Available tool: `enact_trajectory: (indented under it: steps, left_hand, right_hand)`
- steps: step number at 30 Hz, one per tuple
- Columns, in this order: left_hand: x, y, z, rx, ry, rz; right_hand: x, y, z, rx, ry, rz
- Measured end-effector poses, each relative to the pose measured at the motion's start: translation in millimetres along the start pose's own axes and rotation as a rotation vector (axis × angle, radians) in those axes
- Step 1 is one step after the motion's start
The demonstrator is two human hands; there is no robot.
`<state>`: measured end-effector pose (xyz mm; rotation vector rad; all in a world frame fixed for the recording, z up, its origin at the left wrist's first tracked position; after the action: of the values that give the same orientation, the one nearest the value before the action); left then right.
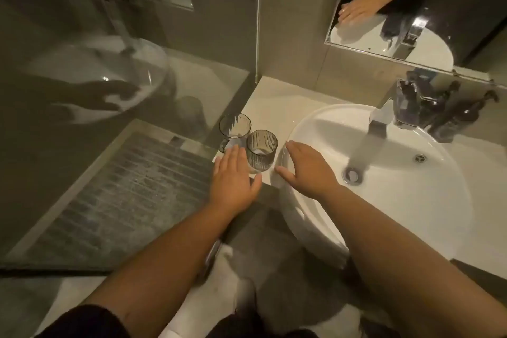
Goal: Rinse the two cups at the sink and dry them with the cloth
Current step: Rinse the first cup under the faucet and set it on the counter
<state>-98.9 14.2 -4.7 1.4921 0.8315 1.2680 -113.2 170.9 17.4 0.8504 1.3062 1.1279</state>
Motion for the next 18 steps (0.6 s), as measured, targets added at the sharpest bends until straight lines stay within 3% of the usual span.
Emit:
enact_trajectory:
  steps: [12,18]
  left_hand:
    - [-13.4,-43.6,-33.3,-0.069,0.181,0.299]
    - [-9.3,-35.4,-33.4,0.055,0.277,0.458]
  right_hand:
    - [3.3,-22.0,-64.4,-0.064,0.110,0.075]
    - [3.7,-18.5,-66.2,-0.072,0.146,-0.130]
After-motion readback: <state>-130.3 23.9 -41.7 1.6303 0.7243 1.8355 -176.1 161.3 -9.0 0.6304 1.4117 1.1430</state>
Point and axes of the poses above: each hand's wrist, its own z-axis away from the middle knuckle, its own y-axis out of the back of the hand, x = y × z, the point moved 10 cm from there along -z, towards the middle knuckle, and after that the axes turned 6 degrees about -y, right-handed, at the moved point
